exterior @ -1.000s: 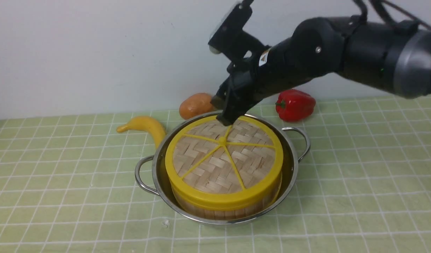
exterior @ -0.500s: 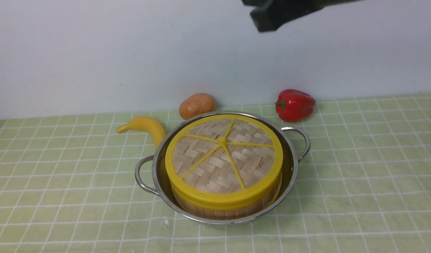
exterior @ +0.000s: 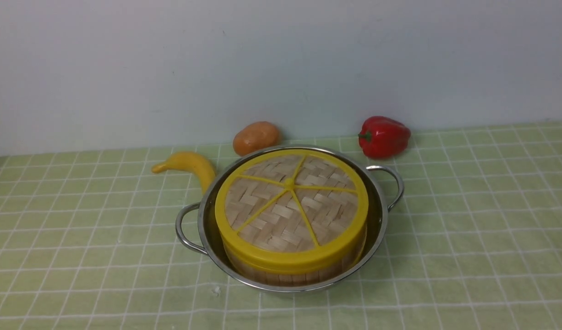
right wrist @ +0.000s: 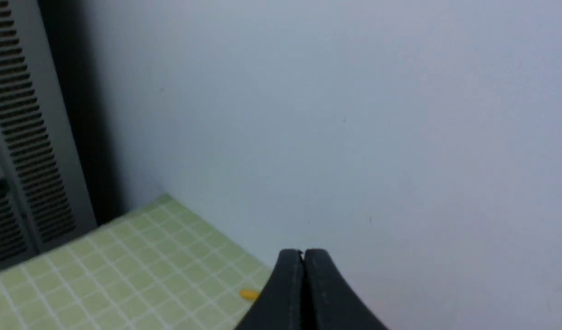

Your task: Place the steamer in the pot on the green tablecloth, and put the lid on the steamer.

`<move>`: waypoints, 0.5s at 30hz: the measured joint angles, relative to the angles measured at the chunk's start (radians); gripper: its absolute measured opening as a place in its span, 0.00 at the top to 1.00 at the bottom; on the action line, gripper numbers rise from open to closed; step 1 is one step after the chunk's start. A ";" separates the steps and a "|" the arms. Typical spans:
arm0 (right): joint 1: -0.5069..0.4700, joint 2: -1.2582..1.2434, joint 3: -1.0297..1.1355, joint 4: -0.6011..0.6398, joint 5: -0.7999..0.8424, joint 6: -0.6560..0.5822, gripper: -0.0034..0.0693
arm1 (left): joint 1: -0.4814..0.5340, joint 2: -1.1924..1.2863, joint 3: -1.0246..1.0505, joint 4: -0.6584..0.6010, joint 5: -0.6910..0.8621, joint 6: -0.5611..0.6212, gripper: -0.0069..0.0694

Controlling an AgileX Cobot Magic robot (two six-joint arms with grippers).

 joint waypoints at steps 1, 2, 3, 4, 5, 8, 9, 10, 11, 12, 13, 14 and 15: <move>-0.005 -0.046 0.072 -0.012 0.057 0.010 0.96 | 0.000 0.000 0.000 0.000 0.000 0.000 0.59; -0.014 -0.088 0.140 -0.016 0.088 0.023 0.96 | 0.000 0.000 0.000 0.000 0.000 0.000 0.59; -0.020 -0.097 0.155 -0.016 0.099 0.026 0.96 | 0.000 0.000 0.000 0.000 0.000 0.000 0.59; -0.039 -0.145 0.239 -0.017 0.111 0.039 0.96 | 0.000 0.000 0.000 0.000 0.000 0.000 0.59; -0.053 -0.190 0.312 -0.019 0.111 0.051 0.96 | 0.000 0.000 0.000 0.000 0.000 0.000 0.59; -0.183 -0.417 0.652 -0.031 0.030 0.087 0.95 | 0.000 0.000 0.000 0.000 0.000 0.000 0.59; -0.230 -0.517 0.767 -0.040 -0.035 0.095 0.95 | 0.000 0.000 0.000 0.000 0.000 0.000 0.59; -0.238 -0.531 0.804 -0.042 -0.045 0.095 0.95 | 0.000 0.000 0.000 0.000 0.000 0.000 0.59; -0.274 -0.601 0.893 -0.047 -0.095 0.098 0.95 | 0.000 0.000 0.000 0.000 0.000 0.000 0.59; -0.307 -0.657 0.961 -0.048 -0.135 0.099 0.95 | 0.000 0.000 0.000 0.000 0.000 0.000 0.59; -0.326 -0.713 1.024 -0.049 -0.174 0.100 0.95 | 0.000 0.000 0.000 0.000 0.000 0.000 0.59; -0.375 -0.824 1.140 -0.049 -0.259 0.102 0.94 | 0.000 0.000 0.000 0.000 0.000 0.000 0.59; -0.399 -0.891 1.206 -0.049 -0.302 0.102 0.94 | 0.000 0.000 0.000 0.000 0.000 0.000 0.59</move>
